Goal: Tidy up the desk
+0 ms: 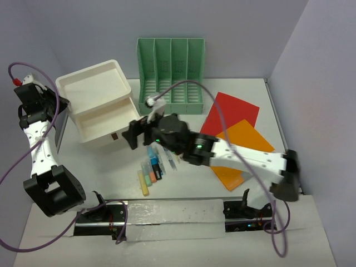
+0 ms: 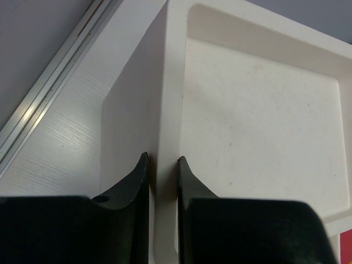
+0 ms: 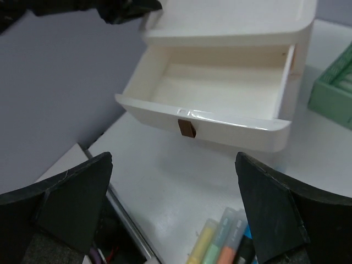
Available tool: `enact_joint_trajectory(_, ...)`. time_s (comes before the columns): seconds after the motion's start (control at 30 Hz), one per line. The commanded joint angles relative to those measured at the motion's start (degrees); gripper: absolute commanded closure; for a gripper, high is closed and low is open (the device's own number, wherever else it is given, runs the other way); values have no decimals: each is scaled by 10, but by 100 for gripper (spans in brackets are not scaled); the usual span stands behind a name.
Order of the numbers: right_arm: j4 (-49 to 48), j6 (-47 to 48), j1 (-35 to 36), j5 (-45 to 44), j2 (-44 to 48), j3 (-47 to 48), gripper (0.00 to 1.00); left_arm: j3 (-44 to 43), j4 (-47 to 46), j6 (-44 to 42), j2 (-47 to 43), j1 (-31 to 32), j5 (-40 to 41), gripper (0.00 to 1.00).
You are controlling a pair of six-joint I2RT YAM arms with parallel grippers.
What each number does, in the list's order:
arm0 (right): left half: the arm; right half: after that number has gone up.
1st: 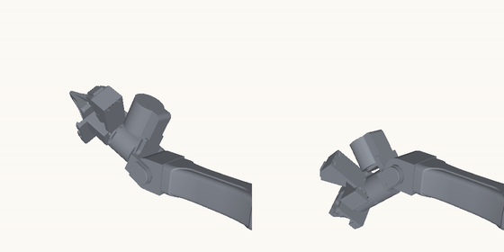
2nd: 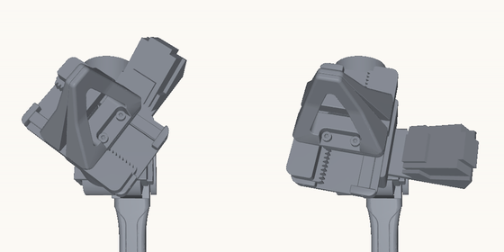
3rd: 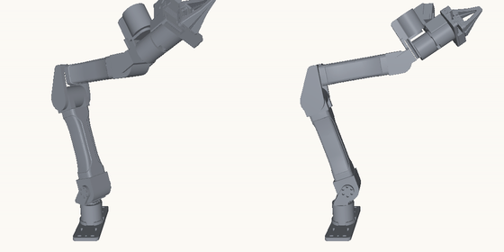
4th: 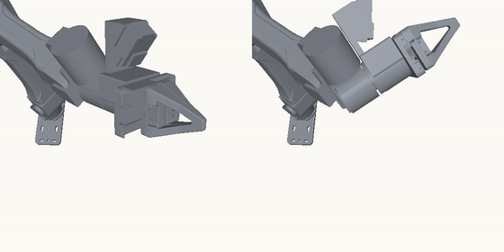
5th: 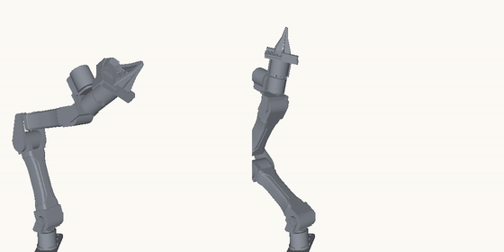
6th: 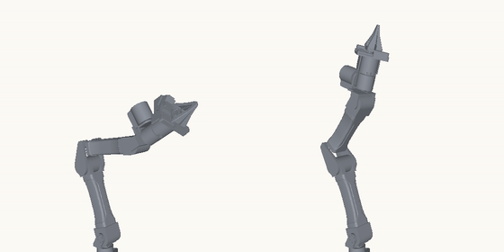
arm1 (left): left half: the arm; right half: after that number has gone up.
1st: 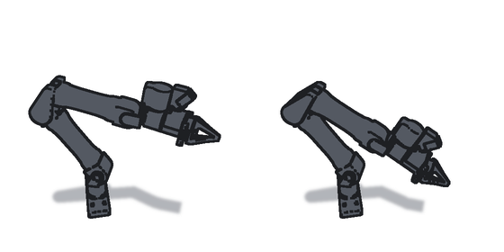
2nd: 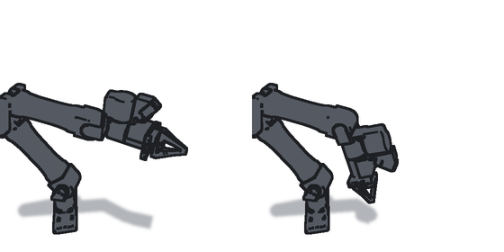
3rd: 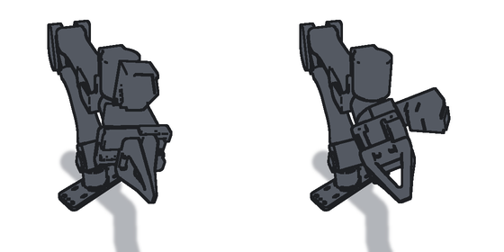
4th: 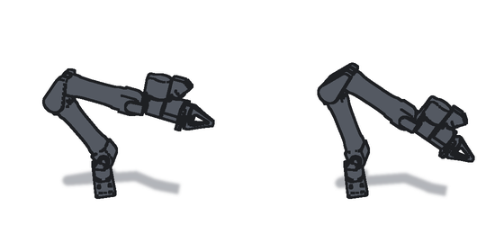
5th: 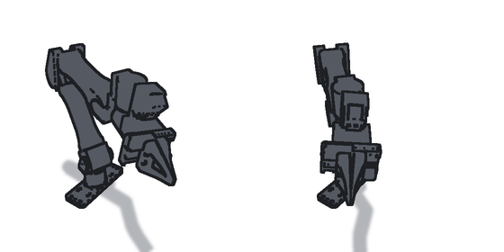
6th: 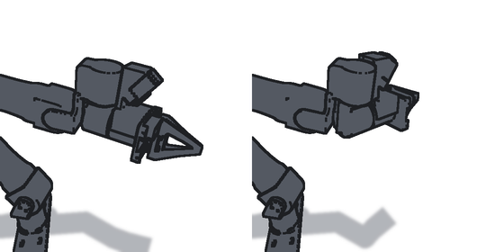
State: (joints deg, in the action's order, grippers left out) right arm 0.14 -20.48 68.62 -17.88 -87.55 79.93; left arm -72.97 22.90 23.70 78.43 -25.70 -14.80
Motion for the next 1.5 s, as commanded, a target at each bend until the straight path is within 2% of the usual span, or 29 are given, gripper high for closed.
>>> enact_joint_trajectory(0.0, 185, 96, -72, 122, 164, -11, 0, -3, 8, 62, 5, -3, -62, 100)
enact_joint_trajectory(0.03, 220, 98, -79, 156, 186, -10, 0, -3, 7, 61, 5, -4, -63, 100)
enact_joint_trajectory(0.07, 249, 124, -162, 202, 213, -27, 0, -5, 4, 60, 4, -4, -62, 100)
enact_joint_trajectory(0.1, 274, 143, -214, 229, 236, -38, 0, -6, 3, 60, 4, -4, -62, 100)
enact_joint_trajectory(0.17, 304, 209, -280, 194, 252, -51, 0, -9, 5, 57, 6, -4, -61, 100)
enact_joint_trajectory(0.2, 316, 255, -289, 167, 246, -51, 0, -11, 6, 56, 7, -4, -60, 100)
enact_joint_trajectory(0.33, 356, 372, -291, 179, 197, -48, 2, -14, 8, 52, 6, -6, -56, 100)
enact_joint_trajectory(0.4, 395, 423, -292, 230, 152, -26, 17, -15, 10, 49, 4, -6, -58, 100)
enact_joint_trajectory(0.43, 413, 435, -291, 234, 141, -17, 18, -15, 10, 48, 4, -6, -59, 99)
enact_joint_trajectory(0.53, 476, 462, -290, 254, 76, 9, 10, -12, 10, 42, 1, -7, -63, 97)
enact_joint_trajectory(0.63, 502, 485, -279, 243, 50, 8, 5, -8, 4, 42, -3, -7, -66, 96)
enact_joint_trajectory(1.0, 442, 555, -222, 198, -95, -16, 3, -20, 3, 25, -5, -8, -59, 96)
enact_joint_trajectory(1.1, 393, 558, -219, 184, -125, -20, 3, -27, 6, 23, -5, -8, -56, 95)
enact_joint_trajectory(1.3, 368, 568, -219, 157, -146, -35, 4, -2, 1, 26, -20, -8, -85, 95)
enact_joint_trajectory(1.47, 348, 558, -208, 176, -130, -113, 5, -2, 3, 22, -20, -8, -81, 95)
